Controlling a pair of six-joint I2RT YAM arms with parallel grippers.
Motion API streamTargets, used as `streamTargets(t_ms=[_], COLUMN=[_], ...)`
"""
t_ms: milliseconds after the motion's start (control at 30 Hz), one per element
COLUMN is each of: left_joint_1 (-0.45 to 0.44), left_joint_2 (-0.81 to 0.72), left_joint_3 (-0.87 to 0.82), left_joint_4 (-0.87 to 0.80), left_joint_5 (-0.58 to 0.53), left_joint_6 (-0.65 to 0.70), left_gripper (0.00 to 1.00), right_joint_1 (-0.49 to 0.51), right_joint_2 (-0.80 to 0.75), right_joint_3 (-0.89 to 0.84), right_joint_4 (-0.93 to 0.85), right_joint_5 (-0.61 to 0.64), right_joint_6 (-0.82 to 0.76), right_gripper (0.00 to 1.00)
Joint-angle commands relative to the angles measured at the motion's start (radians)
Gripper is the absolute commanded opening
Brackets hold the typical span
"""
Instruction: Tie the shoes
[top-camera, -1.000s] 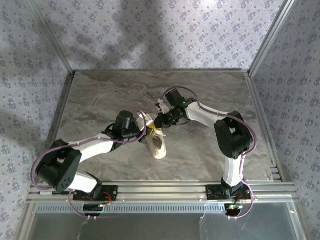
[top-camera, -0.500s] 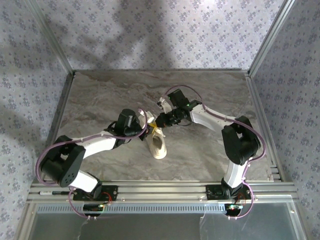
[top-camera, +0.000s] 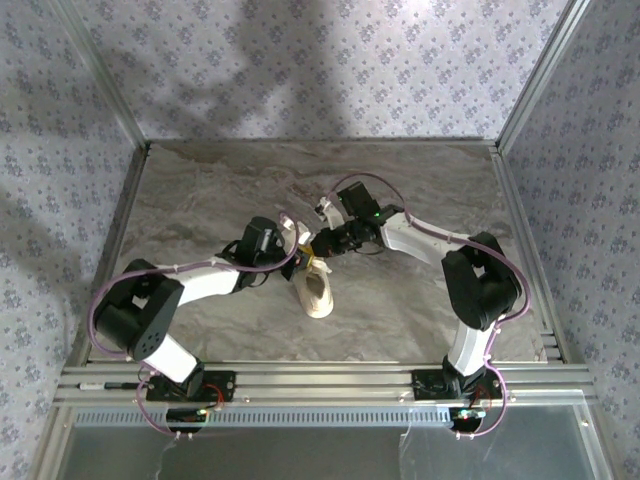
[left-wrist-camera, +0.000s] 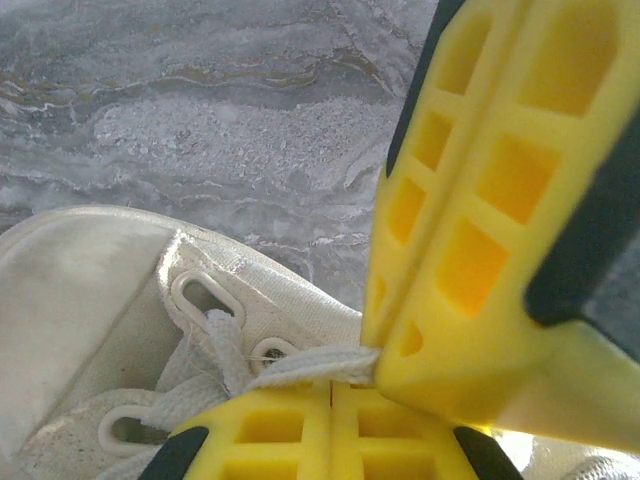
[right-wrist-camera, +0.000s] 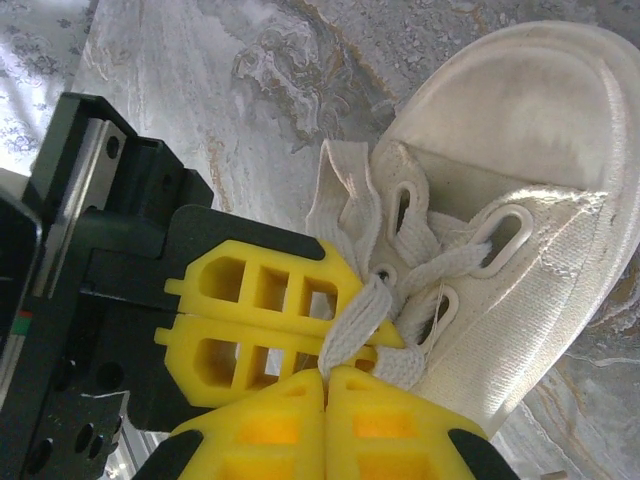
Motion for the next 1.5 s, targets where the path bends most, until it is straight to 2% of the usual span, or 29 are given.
streamTargets(t_ms=[0,167,200,267,333,433,533,600,767,933,1100,1267,1467], left_joint_1=[0.002,0.010,0.010,0.009,0.010,0.010,0.010,0.009,0.009,0.010,0.008,0.006,0.005], left_joint_2=[0.035,0.035,0.035,0.036,0.039,0.045,0.052,0.050,0.047,0.046,0.041,0.033,0.030], left_joint_3=[0.022,-0.009,-0.015,-0.032,-0.040,-0.042,-0.041,-0.042,-0.050,-0.051,-0.058,-0.067,-0.076], left_joint_4=[0.008,0.064,0.075,0.104,0.120,0.122,0.121,0.120,0.138,0.141,0.148,0.152,0.158], left_joint_5=[-0.017,-0.011,-0.008,0.000,0.000,0.000,0.003,0.005,0.009,0.019,0.025,0.032,0.034], left_joint_6=[-0.042,-0.062,-0.064,-0.061,-0.061,-0.058,-0.057,-0.058,-0.057,-0.051,-0.043,-0.036,-0.030], left_gripper=[0.00,0.00,0.00,0.00,0.00,0.00,0.00,0.00,0.00,0.00,0.00,0.00,0.00], right_joint_1=[0.010,0.002,0.002,0.000,-0.010,-0.042,-0.084,-0.110,-0.152,-0.135,-0.087,-0.082,-0.092], right_joint_2=[-0.041,-0.066,-0.069,-0.077,-0.088,-0.108,-0.126,-0.129,-0.054,0.053,0.125,0.114,0.077], right_joint_3=[-0.011,-0.078,-0.081,-0.081,-0.078,-0.070,-0.069,-0.071,-0.057,-0.042,0.015,-0.011,-0.065], right_joint_4=[0.014,0.036,0.037,0.037,0.041,0.044,0.043,0.034,0.002,0.045,0.043,0.144,0.168], right_joint_5=[-0.096,-0.103,-0.105,-0.105,-0.111,-0.123,-0.131,-0.089,-0.047,-0.085,-0.119,-0.148,-0.139], right_joint_6=[-0.042,-0.077,-0.082,-0.089,-0.085,-0.072,-0.050,-0.016,0.104,0.208,0.224,0.286,0.306], right_gripper=[0.06,0.07,0.11,0.31,0.38,0.41,0.41,0.41,0.39,0.32,0.26,0.25,0.25])
